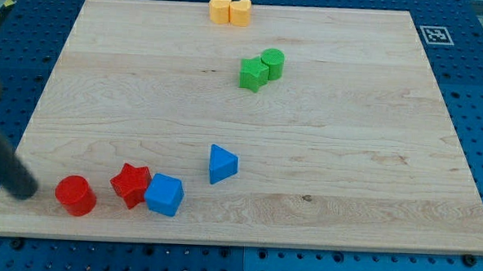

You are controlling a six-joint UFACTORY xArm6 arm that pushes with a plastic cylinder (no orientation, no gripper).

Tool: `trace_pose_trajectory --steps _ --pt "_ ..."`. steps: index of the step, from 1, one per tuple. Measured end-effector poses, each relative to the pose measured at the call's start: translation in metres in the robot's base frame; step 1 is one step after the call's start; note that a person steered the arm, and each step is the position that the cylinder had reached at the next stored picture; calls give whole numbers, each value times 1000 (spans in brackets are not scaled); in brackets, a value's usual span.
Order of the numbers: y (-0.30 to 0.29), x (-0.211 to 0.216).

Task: Separate the red blocks and blue blocks from each other

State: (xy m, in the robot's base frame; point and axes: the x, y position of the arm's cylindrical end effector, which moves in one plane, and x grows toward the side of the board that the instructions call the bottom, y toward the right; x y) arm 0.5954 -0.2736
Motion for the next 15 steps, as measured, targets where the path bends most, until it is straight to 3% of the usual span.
trace_pose_trajectory --steps 1,3,5,8,9,11,13,15 --pt "5 23" --pt "120 11" --pt "130 8" --pt "198 -5" --pt "194 -5" --pt "142 -50" --pt "157 -79" --pt "215 -107"
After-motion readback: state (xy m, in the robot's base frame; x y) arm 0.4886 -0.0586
